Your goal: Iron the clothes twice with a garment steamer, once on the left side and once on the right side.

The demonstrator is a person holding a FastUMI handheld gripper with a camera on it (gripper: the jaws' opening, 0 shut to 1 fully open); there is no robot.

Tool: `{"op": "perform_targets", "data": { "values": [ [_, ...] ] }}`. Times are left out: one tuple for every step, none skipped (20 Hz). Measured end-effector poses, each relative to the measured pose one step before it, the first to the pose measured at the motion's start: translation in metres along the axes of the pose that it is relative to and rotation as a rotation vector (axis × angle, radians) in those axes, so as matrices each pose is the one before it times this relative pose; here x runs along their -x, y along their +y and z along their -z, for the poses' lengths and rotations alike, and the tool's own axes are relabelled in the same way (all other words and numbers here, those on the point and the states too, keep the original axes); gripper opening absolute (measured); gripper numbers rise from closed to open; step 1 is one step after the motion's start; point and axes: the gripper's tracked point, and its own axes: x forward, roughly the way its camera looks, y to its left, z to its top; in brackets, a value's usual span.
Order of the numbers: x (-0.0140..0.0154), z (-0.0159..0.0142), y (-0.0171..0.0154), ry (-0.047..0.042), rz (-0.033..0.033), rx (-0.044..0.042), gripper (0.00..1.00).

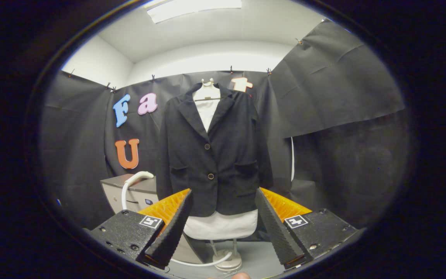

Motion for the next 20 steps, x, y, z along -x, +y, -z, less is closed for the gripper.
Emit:
{"op": "perform_targets", "data": {
  "values": [
    [0.00012, 0.00604, 0.00104, 0.01878, 0.00634, -0.00379, 1.0],
    [0.00062, 0.00425, 0.00202, 0.01503, 0.00467, -0.00386, 1.0],
    [-0.00173, 0.00401, 0.00229, 0.01055, 0.00668, -0.00187, 1.0],
    [-0.00066, 0.00274, 0.00182, 0.00649, 0.00567, 0.00355, 1.0],
    [-0.00088, 0.00266, 0.0029, 0.00575, 0.00565, 0.00596, 1.0],
    [-0.00067, 0.00071, 0.00372, 0.00101, 0.00305, 0.00556, 1.0],
    [0.00051, -0.00011, 0.00496, -0.00187, -0.00033, 0.00373, 1.0],
    [-0.00064, -0.00037, 0.0055, -0.00371, 0.00203, 0.0018, 1.0],
    [0.00038, 0.00086, 0.00524, -0.00511, -0.00275, 0.00037, 1.0],
    [-0.00068, 0.00131, 0.00558, 0.00045, 0.00032, 0.00173, 1.0],
    [-0.00161, 0.0043, 0.00745, 0.00613, -0.00373, 0.00251, 1.0],
    [-0.00219, 0.00291, 0.00772, 0.00742, -0.00251, 0.00074, 1.0],
    [-0.00245, 0.00251, 0.00997, 0.00503, -0.00582, -0.0007, 1.0],
    [-0.00325, 0.0016, 0.01028, 0.00526, -0.00135, 0.00071, 1.0],
    [-0.00273, 0.00284, 0.00977, 0.00521, -0.00213, 0.00252, 1.0],
    [-0.00486, 0.00294, 0.01105, 0.008, -0.00358, 0.00155, 1.0],
    [-0.00389, 0.00374, 0.01137, 0.0112, -0.00434, -0.00084, 1.0],
    [-0.0069, 0.00108, 0.01538, 0.0132, -0.01152, -0.00439, 1.0],
    [-0.0063, 0.00156, 0.01483, 0.00866, -0.01179, -0.00426, 1.0],
    [-0.00686, -0.00049, 0.0148, 0.0076, -0.01398, -0.00134, 1.0]
  ]
}}
